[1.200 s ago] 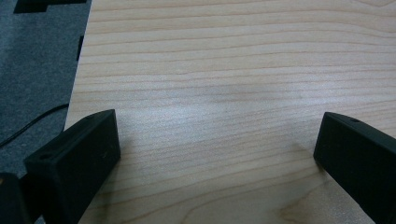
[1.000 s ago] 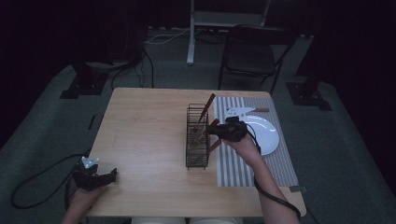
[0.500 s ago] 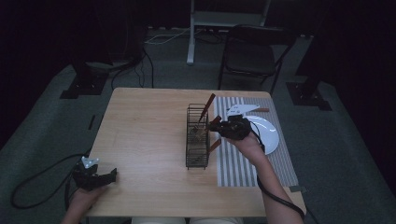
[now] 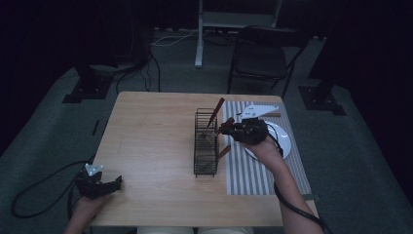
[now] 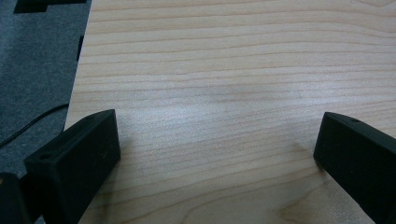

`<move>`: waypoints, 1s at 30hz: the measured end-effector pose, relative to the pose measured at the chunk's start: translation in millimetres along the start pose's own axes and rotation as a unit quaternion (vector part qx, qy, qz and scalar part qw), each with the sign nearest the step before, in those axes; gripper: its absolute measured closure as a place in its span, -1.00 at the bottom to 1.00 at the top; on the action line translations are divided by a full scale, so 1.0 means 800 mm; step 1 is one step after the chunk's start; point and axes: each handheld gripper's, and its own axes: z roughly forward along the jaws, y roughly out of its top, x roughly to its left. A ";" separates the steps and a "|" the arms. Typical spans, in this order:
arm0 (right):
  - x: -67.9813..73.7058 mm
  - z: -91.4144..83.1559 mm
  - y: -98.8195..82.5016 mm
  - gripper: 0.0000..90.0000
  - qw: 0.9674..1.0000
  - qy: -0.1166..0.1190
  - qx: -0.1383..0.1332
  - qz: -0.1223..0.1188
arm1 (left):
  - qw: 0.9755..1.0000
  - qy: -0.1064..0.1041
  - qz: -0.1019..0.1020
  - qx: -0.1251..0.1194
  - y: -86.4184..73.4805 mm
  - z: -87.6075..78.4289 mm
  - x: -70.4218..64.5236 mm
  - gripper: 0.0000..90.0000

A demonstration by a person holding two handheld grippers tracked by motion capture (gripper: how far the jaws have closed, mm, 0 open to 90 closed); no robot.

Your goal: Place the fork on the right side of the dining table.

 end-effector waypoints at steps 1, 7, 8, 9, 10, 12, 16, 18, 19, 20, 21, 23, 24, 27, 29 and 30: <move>0.001 -0.004 0.002 0.80 1.000 0.000 -0.004 -0.001 | 1.000 0.000 0.000 0.000 0.000 0.000 0.000 -0.98; 0.002 -0.026 0.011 0.80 1.000 -0.013 -0.028 -0.001 | 1.000 0.000 0.000 0.000 0.000 0.000 0.000 -0.98; 0.002 -0.026 0.011 0.80 1.000 -0.013 -0.028 -0.001 | 1.000 0.000 0.000 0.000 0.000 0.000 0.000 -0.98; 0.002 -0.035 0.014 0.80 0.999 -0.017 -0.037 0.000 | 1.000 0.000 0.000 0.000 0.000 0.000 0.000 -0.98; 0.002 -0.037 0.015 0.80 0.999 -0.018 -0.038 0.000 | 1.000 0.000 -0.001 -0.001 0.000 0.000 0.000 -0.98; 0.000 -0.047 0.016 0.80 0.998 -0.028 -0.048 0.004 | 1.000 0.000 -0.001 -0.001 0.000 0.000 0.000 -0.98; -0.004 -0.062 0.017 0.80 0.997 -0.047 -0.061 0.010 | 1.000 0.000 0.000 0.000 0.000 0.000 0.000 -0.98; -0.005 -0.070 0.016 0.80 0.996 -0.054 -0.068 0.017 | 1.000 0.000 0.000 0.000 0.000 0.000 0.000 -0.98; -0.005 -0.070 0.016 0.80 0.996 -0.054 -0.068 0.017 | 1.000 0.000 0.000 0.000 0.000 0.000 0.000 -0.98; -0.008 -0.078 0.013 0.80 0.995 -0.062 -0.073 0.021 | 1.000 0.000 0.000 0.000 0.000 0.000 0.000 -0.98; -0.008 -0.078 0.013 0.80 0.995 -0.062 -0.073 0.021 | 1.000 0.000 0.000 0.000 0.000 0.000 0.000 -0.98; -0.011 -0.087 0.008 0.80 0.994 -0.074 -0.077 0.027 | 1.000 0.000 -0.001 -0.001 0.000 0.000 0.000 -0.98; -0.012 -0.090 0.006 0.80 0.994 -0.077 -0.077 0.029 | 1.000 0.000 -0.001 -0.001 0.000 0.000 0.000 -0.98; -0.014 -0.097 -0.003 0.80 0.993 -0.085 -0.076 0.035 | 1.000 0.000 -0.001 -0.001 0.000 0.000 0.000 -0.98; -0.015 -0.102 -0.011 0.80 0.992 -0.090 -0.077 0.042 | 1.000 0.000 -0.001 -0.001 0.000 0.000 0.000 -0.98; -0.016 -0.104 -0.015 0.80 0.992 -0.091 -0.076 0.043 | 1.000 0.000 -0.001 -0.001 0.000 0.000 0.000 -0.98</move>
